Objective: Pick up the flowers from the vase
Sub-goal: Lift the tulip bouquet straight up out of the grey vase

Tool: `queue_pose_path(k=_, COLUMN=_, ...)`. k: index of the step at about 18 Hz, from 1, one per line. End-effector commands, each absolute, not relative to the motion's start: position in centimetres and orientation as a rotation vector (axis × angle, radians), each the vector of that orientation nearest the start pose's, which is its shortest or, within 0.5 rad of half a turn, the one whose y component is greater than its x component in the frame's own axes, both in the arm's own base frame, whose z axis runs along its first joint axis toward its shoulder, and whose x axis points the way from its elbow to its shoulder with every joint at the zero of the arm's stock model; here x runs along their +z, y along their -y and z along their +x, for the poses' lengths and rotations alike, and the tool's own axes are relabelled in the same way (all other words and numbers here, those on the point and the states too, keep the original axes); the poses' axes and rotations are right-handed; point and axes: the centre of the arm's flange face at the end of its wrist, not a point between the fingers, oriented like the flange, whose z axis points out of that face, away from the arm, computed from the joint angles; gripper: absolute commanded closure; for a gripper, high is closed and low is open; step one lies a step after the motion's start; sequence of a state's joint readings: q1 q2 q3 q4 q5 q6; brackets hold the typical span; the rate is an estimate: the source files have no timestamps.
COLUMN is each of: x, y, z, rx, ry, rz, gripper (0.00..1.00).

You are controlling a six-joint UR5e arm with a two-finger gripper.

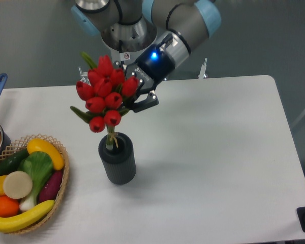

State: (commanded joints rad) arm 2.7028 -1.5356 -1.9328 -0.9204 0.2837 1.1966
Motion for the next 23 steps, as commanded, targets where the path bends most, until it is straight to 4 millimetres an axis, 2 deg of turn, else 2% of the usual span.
queue_pose_path(k=8, x=48.6, y=-38.9, z=-32.1, rx=-0.256, ry=-0.215, rz=-1.842, gripper=0.59)
queue_pose_path(k=15, x=51.4, y=-37.6, z=-32.6, rx=-0.221, ry=-0.176, rz=-1.838, gripper=0.59)
queue_pose_path(k=20, x=51.6, y=-34.5, z=-36.0, rx=-0.146, ry=-0.104, rz=-1.838, gripper=0.59)
queue_pose_path(k=23, x=51.6, y=-30.7, z=-39.6, rx=-0.071, ry=-0.019, rz=-1.832, gripper=0.59)
